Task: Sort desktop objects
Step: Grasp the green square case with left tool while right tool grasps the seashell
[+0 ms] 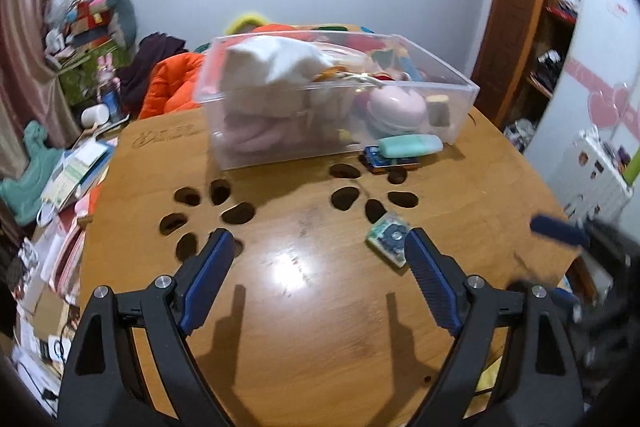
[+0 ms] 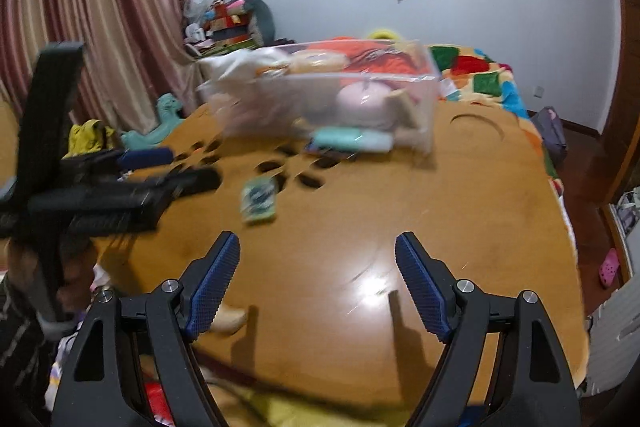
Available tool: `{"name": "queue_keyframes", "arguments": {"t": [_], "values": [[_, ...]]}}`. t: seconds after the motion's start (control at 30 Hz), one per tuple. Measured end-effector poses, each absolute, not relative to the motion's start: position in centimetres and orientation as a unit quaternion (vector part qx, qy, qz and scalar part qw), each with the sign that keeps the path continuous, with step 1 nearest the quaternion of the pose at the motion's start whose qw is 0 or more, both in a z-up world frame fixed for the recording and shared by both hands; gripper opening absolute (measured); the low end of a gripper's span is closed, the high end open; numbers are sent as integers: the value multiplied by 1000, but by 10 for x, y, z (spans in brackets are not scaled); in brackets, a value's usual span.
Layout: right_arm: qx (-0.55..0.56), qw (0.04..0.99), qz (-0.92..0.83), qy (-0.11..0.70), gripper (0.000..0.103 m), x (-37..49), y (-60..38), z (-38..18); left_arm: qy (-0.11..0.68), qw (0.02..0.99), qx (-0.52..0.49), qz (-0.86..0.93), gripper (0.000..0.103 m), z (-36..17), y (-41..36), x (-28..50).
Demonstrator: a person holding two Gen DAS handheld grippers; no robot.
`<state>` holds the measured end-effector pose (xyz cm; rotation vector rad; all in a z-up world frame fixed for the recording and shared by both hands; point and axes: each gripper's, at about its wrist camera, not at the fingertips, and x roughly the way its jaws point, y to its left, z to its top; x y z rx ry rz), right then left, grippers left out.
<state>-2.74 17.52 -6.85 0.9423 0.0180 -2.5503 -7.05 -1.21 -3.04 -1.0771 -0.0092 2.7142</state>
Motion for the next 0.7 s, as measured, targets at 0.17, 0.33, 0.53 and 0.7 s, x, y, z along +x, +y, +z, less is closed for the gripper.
{"name": "queue_keyframes", "arguments": {"t": [0.17,0.33,0.53,0.7], "values": [[338,240,-910,27,73,-3,154,-77,-10,108,-366,924,87,-31,-19,-61],[354,263,-896,53,57,3,134,-89,-7,121,-360,925,87,-31,-16,-51],[364,267,-890,68,38,6,124,-98,13,146,-359,922,87,-34,-4,-54],[363,260,-893,59,38,5,130,-97,25,161,-369,915,87,-40,7,-67]]}}
